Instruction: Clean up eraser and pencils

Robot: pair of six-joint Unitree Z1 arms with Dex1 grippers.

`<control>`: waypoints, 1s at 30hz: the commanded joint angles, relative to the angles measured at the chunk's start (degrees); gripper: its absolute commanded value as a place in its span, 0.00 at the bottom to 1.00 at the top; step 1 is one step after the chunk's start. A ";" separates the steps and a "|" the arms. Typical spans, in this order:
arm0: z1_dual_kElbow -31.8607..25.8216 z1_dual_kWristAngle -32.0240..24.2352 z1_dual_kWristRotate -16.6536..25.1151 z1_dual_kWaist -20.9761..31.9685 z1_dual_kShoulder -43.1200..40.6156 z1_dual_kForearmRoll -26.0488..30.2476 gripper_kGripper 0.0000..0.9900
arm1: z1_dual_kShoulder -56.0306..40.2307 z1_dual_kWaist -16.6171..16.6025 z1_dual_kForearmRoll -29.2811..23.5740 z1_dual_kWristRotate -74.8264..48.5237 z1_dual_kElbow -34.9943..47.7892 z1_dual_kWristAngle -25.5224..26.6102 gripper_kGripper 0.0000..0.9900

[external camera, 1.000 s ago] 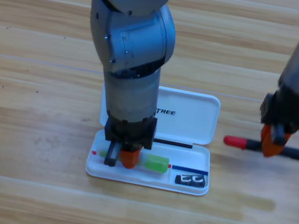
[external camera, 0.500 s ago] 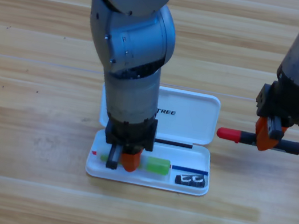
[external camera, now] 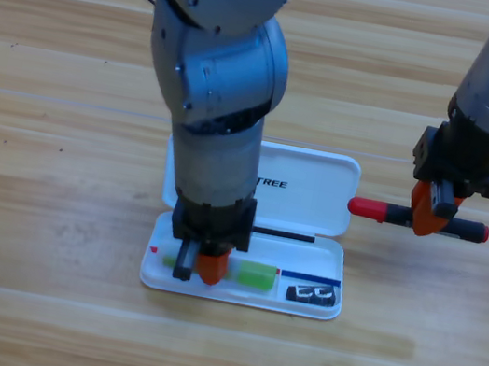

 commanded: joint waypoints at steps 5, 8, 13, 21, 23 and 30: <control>0.16 0.38 -0.42 1.10 3.09 0.45 0.00 | 3.81 2.29 0.98 1.01 -1.89 0.55 0.00; -0.02 0.47 -0.42 1.37 3.01 0.45 0.00 | 4.07 2.29 0.98 1.10 -2.16 0.46 0.00; -0.55 0.47 -0.34 1.81 2.65 0.98 0.00 | 4.34 2.29 0.98 1.10 -2.24 0.46 0.00; -0.81 0.47 -0.25 2.16 2.30 1.42 0.00 | 4.42 2.29 0.98 1.19 -2.51 0.46 0.00; -0.81 0.38 -0.34 2.16 2.30 1.42 0.00 | 4.42 2.29 0.98 1.19 -2.60 0.46 0.00; -0.72 0.03 -0.42 2.16 2.21 1.60 0.00 | 4.42 2.55 0.98 1.45 -2.77 0.46 0.00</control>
